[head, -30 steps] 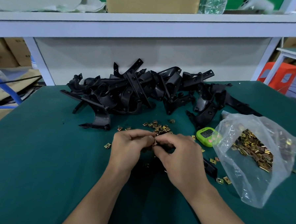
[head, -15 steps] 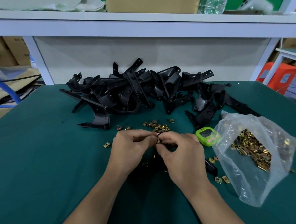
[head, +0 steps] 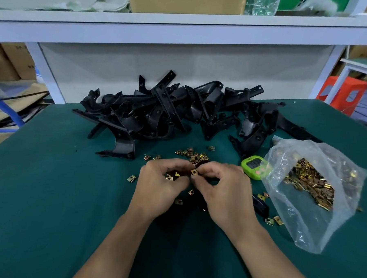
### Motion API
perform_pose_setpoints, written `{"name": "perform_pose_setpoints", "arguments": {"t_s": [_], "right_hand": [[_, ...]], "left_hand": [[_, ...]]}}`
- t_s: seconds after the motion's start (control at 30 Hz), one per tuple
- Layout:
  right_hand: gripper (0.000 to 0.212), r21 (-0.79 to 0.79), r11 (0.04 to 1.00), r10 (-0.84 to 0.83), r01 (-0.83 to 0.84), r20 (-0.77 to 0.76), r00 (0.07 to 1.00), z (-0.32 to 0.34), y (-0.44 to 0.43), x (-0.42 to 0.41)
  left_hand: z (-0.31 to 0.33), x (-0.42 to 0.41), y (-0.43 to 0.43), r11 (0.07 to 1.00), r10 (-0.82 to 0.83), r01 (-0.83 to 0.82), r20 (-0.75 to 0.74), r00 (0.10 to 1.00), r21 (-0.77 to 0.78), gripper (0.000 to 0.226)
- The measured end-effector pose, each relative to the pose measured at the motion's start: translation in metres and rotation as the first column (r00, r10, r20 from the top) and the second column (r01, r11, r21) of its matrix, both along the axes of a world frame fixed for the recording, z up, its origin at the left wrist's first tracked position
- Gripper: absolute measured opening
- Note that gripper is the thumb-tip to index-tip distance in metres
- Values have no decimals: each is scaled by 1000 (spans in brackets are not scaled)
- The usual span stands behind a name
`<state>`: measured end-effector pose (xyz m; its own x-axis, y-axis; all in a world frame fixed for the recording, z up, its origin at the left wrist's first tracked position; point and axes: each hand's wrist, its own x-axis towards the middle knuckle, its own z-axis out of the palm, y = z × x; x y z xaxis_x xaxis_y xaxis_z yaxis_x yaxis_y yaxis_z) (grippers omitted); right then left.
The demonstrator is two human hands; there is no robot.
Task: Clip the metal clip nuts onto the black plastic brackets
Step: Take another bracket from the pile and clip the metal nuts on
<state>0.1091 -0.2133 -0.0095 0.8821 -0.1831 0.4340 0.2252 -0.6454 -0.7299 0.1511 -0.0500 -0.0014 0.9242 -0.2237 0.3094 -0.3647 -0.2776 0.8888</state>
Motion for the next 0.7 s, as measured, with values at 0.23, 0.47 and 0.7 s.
{"name": "perform_pose_setpoints", "arguments": {"t_s": [0.23, 0.47, 0.7], "right_hand": [[14, 135, 981, 146, -137, -57, 988, 5, -10, 3], [23, 154, 982, 125, -113, -68, 990, 8, -10, 1], [23, 83, 989, 131, -126, -60, 990, 13, -11, -2]], "left_hand": [[-2, 2, -1, 1000, 11, -12, 32, 999, 12, 23], [-6, 1, -3, 996, 74, -77, 61, 995, 34, 20], [-4, 2, 0, 1000, 7, -7, 4, 1000, -13, 11]]}}
